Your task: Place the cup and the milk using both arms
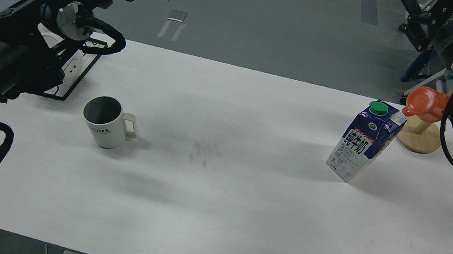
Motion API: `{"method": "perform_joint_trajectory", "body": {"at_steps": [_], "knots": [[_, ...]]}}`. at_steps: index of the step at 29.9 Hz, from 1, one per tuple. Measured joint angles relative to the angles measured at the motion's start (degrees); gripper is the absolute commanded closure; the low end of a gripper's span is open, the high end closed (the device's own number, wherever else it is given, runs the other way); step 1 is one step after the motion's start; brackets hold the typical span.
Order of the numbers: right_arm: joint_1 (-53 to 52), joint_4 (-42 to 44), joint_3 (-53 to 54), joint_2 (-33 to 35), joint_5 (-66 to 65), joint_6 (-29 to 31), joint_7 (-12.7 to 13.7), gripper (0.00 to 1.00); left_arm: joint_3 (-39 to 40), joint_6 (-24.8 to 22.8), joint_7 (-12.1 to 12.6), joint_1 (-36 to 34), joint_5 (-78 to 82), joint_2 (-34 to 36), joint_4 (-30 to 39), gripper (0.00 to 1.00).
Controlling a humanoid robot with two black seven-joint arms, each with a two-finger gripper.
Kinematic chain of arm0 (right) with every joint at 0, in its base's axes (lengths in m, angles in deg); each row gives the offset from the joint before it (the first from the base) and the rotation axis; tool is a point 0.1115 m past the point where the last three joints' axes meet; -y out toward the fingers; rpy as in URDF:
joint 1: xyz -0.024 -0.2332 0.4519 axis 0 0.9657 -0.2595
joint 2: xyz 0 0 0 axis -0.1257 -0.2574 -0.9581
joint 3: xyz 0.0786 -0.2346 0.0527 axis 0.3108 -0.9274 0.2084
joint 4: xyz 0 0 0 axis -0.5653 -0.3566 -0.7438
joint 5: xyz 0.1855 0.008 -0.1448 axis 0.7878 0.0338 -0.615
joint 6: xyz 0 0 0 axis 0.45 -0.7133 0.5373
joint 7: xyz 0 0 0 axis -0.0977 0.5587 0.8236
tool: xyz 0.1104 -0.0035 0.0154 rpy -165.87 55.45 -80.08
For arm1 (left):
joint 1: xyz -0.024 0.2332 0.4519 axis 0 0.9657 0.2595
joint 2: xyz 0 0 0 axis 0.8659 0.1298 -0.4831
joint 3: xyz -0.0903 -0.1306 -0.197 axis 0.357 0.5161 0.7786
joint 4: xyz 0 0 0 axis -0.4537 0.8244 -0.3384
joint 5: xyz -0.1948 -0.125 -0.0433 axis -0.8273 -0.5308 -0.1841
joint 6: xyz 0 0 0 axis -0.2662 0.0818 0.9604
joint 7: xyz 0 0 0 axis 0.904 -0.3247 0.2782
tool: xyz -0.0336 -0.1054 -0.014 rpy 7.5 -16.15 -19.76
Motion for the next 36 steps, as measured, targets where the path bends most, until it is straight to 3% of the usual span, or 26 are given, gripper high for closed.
{"method": "perform_joint_trajectory", "body": {"at_steps": [4, 11, 16, 25, 32, 36], "knots": [[0.0, 0.76, 0.0, -0.51, 0.0, 0.0, -0.02, 0.0, -0.03, -0.59, 0.51, 0.62, -0.27, -0.38, 0.08, 0.02], [-0.51, 0.87, 0.0, -0.57, -0.1, 0.06, -0.02, 0.0, 1.17, -4.5, 5.87, 2.11, -0.81, 0.08, -0.46, 0.02], [-1.78, 0.8, -0.15, -0.49, -0.1, 0.14, 0.42, 0.0, 5.94, -4.88, 6.16, 2.8, -1.55, 0.25, -2.48, 0.02], [-2.64, 0.93, -0.26, -1.39, -0.05, -0.78, 0.28, 0.0, 7.06, -4.76, 6.29, 2.41, -1.1, 1.63, -5.46, 0.02], [-2.91, 1.25, -0.06, -3.56, 0.04, -1.88, 0.22, 0.0, 6.54, -1.43, 8.26, 1.19, -0.72, 1.85, -5.03, 0.02], [-2.93, 2.71, -0.07, -3.61, 0.0, -1.52, 0.22, 0.0, 6.45, -1.77, 8.81, 0.62, -0.7, 1.97, -5.19, 0.02]]}}
